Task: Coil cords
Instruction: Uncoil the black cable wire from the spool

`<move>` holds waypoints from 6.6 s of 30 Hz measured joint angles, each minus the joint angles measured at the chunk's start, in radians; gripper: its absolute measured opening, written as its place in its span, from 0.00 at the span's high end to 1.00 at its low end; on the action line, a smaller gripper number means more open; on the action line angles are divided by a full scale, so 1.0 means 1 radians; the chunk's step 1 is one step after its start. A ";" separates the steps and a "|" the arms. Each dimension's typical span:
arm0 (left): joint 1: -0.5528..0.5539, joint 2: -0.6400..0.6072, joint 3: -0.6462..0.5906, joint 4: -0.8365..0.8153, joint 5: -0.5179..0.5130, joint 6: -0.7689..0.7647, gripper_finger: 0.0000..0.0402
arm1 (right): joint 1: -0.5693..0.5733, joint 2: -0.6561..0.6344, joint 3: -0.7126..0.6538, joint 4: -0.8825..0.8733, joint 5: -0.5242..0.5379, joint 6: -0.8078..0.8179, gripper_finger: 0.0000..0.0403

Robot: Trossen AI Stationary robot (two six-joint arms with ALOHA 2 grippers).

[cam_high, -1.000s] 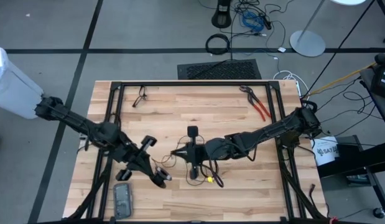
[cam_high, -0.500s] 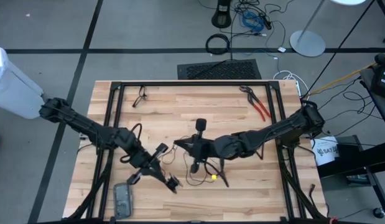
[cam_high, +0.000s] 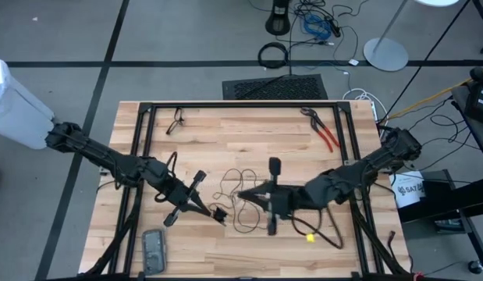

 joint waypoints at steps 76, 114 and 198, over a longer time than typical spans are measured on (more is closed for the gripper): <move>-0.201 -0.037 -0.001 0.058 0.048 -0.008 1.00 | -0.279 0.091 0.000 -0.014 -0.219 0.090 1.00; -0.201 -0.139 -0.001 -0.314 -0.325 -0.204 1.00 | -0.079 -0.066 0.000 -0.071 -0.140 -0.068 1.00; -0.270 -0.285 -0.001 -0.029 -0.359 0.121 1.00 | -0.434 0.194 0.000 -0.635 -0.415 0.431 0.72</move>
